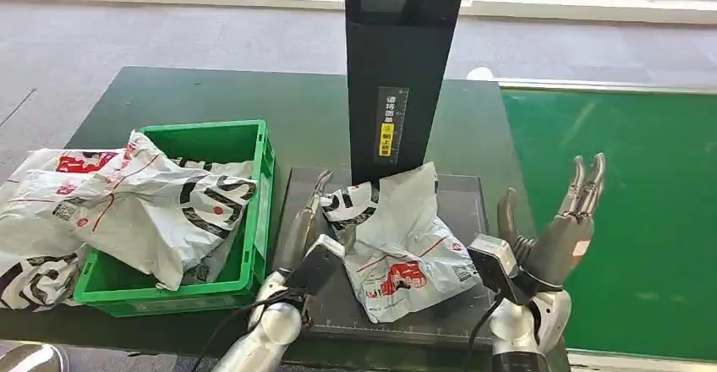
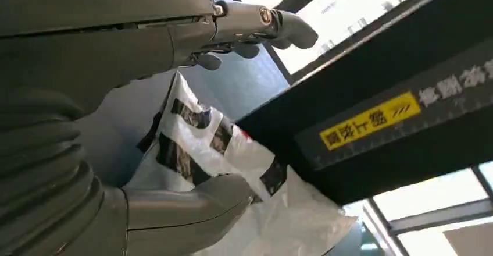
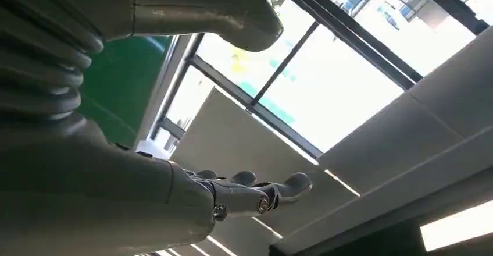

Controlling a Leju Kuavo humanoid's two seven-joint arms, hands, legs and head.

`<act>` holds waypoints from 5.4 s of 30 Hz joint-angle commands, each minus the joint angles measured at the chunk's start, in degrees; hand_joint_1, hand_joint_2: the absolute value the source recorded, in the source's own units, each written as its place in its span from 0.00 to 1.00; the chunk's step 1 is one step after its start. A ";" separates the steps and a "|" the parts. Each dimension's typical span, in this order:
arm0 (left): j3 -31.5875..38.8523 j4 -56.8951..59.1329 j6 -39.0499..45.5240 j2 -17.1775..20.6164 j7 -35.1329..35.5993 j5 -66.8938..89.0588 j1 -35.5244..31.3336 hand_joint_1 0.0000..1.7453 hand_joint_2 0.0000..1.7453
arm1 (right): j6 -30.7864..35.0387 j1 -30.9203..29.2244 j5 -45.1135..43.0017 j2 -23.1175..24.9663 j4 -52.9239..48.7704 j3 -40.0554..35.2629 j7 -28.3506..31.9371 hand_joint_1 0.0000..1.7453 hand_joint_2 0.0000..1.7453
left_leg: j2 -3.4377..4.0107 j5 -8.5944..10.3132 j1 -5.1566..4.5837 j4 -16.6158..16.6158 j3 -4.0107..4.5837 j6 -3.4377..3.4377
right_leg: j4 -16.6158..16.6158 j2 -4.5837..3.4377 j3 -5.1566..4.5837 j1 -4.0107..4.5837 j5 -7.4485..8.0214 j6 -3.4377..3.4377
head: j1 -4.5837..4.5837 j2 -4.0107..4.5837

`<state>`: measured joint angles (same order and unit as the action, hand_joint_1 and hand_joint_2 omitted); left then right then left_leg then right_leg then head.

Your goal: Moved the parcel from conveyor to table for the left to box.

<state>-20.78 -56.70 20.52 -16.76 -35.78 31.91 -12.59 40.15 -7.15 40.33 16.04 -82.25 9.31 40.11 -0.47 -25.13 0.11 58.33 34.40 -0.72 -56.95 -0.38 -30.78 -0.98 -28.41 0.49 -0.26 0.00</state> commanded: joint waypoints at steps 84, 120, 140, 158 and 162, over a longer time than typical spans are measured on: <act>-8.51 -14.86 19.48 2.92 42.79 58.09 -2.26 1.00 1.00 | -0.15 -1.31 1.32 2.84 -1.62 5.71 -0.11 0.00 1.00 | -0.13 -0.03 -0.10 0.00 0.03 -0.02 | -0.04 0.07 0.11 -0.05 -0.02 -0.03 | -0.02 0.00; 14.01 -41.38 19.48 -3.24 24.88 52.35 7.37 1.00 1.00 | -0.15 0.30 0.00 2.82 -4.75 7.34 -0.11 0.00 1.00 | -0.14 -0.06 -0.05 -0.12 -0.03 0.04 | 0.12 0.11 0.20 0.00 -0.06 -0.04 | -0.02 0.00; 35.57 -18.65 19.48 -3.24 34.57 50.61 4.79 1.00 1.00 | -0.15 3.85 -0.18 3.19 -8.64 9.77 -0.11 0.00 1.00 | -0.27 -0.02 -0.06 -0.23 -0.15 0.03 | 0.22 0.26 0.32 -0.03 -0.09 -0.06 | -0.02 0.00; 36.54 -14.95 19.48 -3.24 35.84 51.92 3.37 1.00 1.00 | -0.15 3.94 -0.04 2.88 -7.87 9.82 -0.11 0.00 1.00 | -0.24 -0.04 -0.02 -0.07 0.02 0.04 | 0.08 0.23 0.13 0.01 -0.09 -0.04 | -0.02 0.02; 36.54 -14.95 19.48 -3.24 35.84 51.92 3.37 1.00 1.00 | -0.15 3.94 -0.04 2.88 -7.87 9.82 -0.11 0.00 1.00 | -0.26 -0.02 -0.03 -0.14 -0.05 0.03 | 0.15 0.27 0.21 0.01 -0.09 -0.07 | -0.02 0.02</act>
<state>11.17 -75.58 40.24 -16.72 -0.24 83.49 -6.44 40.19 -4.28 40.48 16.48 -90.95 16.35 40.11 -0.63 -25.17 0.06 58.32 34.50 -0.66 -56.95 -0.29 -30.79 -1.02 -28.49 0.49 -0.28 0.02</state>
